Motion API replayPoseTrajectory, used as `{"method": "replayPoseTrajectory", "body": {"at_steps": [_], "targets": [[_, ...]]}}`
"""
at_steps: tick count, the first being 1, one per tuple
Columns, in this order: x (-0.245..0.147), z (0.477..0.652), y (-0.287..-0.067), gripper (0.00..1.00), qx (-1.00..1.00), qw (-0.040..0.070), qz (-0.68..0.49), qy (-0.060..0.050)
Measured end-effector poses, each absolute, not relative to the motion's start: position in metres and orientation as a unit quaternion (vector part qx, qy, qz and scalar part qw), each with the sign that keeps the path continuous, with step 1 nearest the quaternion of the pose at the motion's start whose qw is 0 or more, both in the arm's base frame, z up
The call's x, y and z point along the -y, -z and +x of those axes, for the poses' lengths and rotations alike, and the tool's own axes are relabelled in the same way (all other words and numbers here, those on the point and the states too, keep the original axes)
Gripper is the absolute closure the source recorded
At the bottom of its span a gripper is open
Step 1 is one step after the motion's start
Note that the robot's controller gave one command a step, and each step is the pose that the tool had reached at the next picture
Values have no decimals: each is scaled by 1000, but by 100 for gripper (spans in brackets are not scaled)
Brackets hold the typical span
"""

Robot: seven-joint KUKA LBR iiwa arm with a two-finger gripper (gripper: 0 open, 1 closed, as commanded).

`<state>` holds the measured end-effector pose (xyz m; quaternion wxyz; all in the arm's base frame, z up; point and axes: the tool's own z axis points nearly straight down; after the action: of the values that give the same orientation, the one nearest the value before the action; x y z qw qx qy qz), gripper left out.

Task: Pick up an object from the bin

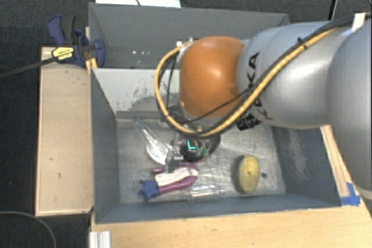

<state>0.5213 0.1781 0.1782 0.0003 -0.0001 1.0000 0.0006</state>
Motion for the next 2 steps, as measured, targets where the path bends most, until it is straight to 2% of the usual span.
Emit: {"method": "replayPoseTrajectory", "body": {"at_steps": [1, 2], "targets": [[-130, 510, -80, 0, -1000, -7, -1, -2], [-130, 512, -81, 100, -1000, -3, 0, -2]]}}
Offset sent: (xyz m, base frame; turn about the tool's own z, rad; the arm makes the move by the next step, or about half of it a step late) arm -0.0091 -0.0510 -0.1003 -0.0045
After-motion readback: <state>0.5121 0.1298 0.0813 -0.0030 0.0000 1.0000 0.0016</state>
